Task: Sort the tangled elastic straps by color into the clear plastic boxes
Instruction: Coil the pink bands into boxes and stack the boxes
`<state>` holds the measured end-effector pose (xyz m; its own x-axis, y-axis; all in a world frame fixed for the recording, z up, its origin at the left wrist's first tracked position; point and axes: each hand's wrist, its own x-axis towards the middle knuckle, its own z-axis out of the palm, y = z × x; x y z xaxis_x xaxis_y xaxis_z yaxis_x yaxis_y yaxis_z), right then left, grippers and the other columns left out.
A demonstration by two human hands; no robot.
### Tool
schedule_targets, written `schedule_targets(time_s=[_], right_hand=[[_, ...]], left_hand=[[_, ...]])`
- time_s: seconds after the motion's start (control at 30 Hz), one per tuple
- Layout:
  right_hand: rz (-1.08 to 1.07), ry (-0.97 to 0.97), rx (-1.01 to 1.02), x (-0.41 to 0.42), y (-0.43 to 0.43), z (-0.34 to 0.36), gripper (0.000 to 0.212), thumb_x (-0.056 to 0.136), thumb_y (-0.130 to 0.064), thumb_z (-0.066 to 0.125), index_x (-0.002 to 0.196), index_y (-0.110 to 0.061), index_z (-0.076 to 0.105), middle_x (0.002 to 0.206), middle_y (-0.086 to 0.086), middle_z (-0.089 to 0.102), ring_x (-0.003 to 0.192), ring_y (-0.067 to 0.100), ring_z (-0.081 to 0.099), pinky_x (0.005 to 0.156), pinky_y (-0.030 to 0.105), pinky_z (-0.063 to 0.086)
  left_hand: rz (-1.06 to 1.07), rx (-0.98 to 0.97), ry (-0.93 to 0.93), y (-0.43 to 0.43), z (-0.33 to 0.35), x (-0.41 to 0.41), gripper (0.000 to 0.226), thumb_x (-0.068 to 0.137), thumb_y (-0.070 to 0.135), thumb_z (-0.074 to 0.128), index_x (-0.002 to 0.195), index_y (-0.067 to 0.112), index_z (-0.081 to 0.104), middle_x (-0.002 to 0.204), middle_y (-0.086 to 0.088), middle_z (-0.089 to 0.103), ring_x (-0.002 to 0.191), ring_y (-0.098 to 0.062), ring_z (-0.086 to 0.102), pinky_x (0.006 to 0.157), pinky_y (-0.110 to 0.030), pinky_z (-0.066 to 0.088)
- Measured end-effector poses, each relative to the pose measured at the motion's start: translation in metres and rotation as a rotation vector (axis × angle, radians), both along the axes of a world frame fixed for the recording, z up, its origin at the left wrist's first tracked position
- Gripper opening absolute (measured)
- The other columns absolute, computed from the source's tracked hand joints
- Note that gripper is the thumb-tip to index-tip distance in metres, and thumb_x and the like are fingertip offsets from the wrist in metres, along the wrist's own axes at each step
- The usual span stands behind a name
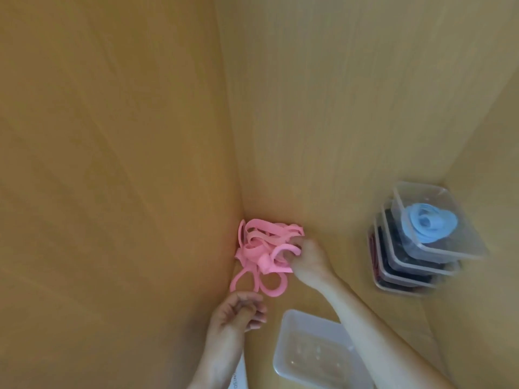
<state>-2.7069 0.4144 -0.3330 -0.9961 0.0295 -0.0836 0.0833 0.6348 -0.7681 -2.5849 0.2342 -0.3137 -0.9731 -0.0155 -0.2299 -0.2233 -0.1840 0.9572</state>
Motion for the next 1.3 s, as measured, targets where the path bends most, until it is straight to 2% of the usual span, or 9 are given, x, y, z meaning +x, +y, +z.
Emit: schedule_targets(time_s=[0.07, 0.13, 0.23, 0.47, 0.67, 0.77, 0.87, 1.1, 1.3], right_hand=[[-0.040, 0.036, -0.160, 0.003, 0.011, 0.021, 0.039, 0.088, -0.010, 0.062, 0.067, -0.042, 0.069, 0.070, -0.026, 0.067, 0.064, -0.006, 0.061, 0.052, 0.010, 0.040], [-0.090, 0.051, -0.248, 0.006, 0.023, 0.040, 0.029, 0.089, -0.010, 0.065, 0.072, -0.032, 0.072, 0.070, -0.019, 0.070, 0.061, -0.005, 0.061, 0.051, 0.010, 0.040], [-0.140, 0.060, -0.275, 0.013, 0.042, 0.059, 0.018, 0.091, -0.016, 0.067, 0.074, -0.020, 0.071, 0.068, -0.003, 0.070, 0.058, 0.004, 0.059, 0.053, 0.017, 0.043], [-0.215, 0.214, -0.518, 0.037, 0.072, 0.107, 0.026, 0.094, -0.018, 0.069, 0.068, -0.015, 0.071, 0.057, -0.003, 0.063, 0.050, 0.007, 0.055, 0.051, 0.014, 0.043], [-0.248, 0.236, -0.678, 0.043, 0.091, 0.146, 0.027, 0.095, -0.020, 0.067, 0.069, -0.018, 0.075, 0.057, 0.002, 0.061, 0.047, 0.017, 0.052, 0.046, 0.026, 0.044], [-0.245, 0.284, -0.782, 0.045, 0.096, 0.167, 0.030, 0.096, -0.019, 0.066, 0.067, -0.018, 0.074, 0.056, 0.001, 0.058, 0.051, 0.014, 0.053, 0.047, 0.026, 0.045], [-0.204, 0.289, -0.902, 0.048, 0.101, 0.187, 0.030, 0.095, -0.020, 0.067, 0.066, -0.019, 0.074, 0.057, 0.001, 0.057, 0.051, 0.015, 0.053, 0.047, 0.026, 0.046], [-0.226, 0.268, -0.874, 0.053, 0.111, 0.198, 0.024, 0.092, -0.023, 0.072, 0.070, -0.014, 0.066, 0.060, 0.002, 0.056, 0.055, 0.016, 0.053, 0.062, 0.037, 0.047], [-0.169, 0.267, -0.930, 0.066, 0.123, 0.193, 0.015, 0.088, -0.015, 0.068, 0.078, -0.005, 0.065, 0.064, 0.006, 0.059, 0.057, 0.018, 0.055, 0.068, 0.034, 0.044]], left_hand=[[-0.004, -0.020, 0.026, 0.004, -0.001, -0.007, 0.016, 0.083, 0.006, 0.060, 0.093, -0.003, 0.069, 0.080, -0.013, 0.071, 0.069, -0.019, 0.065, 0.066, -0.025, 0.054], [0.000, -0.046, 0.045, 0.010, -0.001, -0.017, 0.021, 0.095, -0.007, 0.050, 0.093, 0.000, 0.070, 0.082, -0.012, 0.072, 0.072, -0.020, 0.066, 0.067, -0.024, 0.055], [0.050, -0.045, 0.064, 0.020, 0.003, -0.042, 0.029, 0.096, -0.011, 0.043, 0.093, 0.001, 0.069, 0.080, -0.009, 0.071, 0.070, -0.017, 0.065, 0.061, -0.021, 0.051], [0.136, -0.085, 0.107, 0.039, 0.014, -0.088, 0.024, 0.095, -0.009, 0.046, 0.091, -0.001, 0.067, 0.086, -0.012, 0.070, 0.074, -0.018, 0.068, 0.066, -0.030, 0.059], [0.131, -0.208, 0.170, 0.050, 0.009, -0.123, 0.028, 0.092, -0.012, 0.045, 0.083, 0.005, 0.066, 0.071, 0.006, 0.073, 0.064, -0.004, 0.067, 0.056, -0.014, 0.050], [0.078, -0.399, 0.180, 0.056, 0.000, -0.144, 0.026, 0.089, -0.008, 0.052, 0.084, 0.010, 0.068, 0.079, 0.003, 0.072, 0.077, -0.012, 0.066, 0.063, -0.013, 0.048], [-0.068, -0.642, 0.165, 0.061, -0.012, -0.161, 0.025, 0.088, -0.003, 0.052, 0.089, 0.017, 0.069, 0.095, 0.002, 0.072, 0.091, -0.019, 0.066, 0.081, -0.029, 0.054], [-0.412, -1.403, 0.358, 0.070, -0.032, -0.182, 0.023, 0.087, 0.019, 0.058, 0.105, 0.025, 0.071, 0.109, 0.004, 0.071, 0.102, -0.023, 0.065, 0.082, -0.033, 0.053], [-0.451, -1.602, 0.315, 0.082, -0.049, -0.195, 0.025, 0.095, 0.033, 0.058, 0.116, 0.023, 0.065, 0.124, 0.000, 0.060, 0.118, -0.023, 0.057, 0.092, -0.036, 0.049]])
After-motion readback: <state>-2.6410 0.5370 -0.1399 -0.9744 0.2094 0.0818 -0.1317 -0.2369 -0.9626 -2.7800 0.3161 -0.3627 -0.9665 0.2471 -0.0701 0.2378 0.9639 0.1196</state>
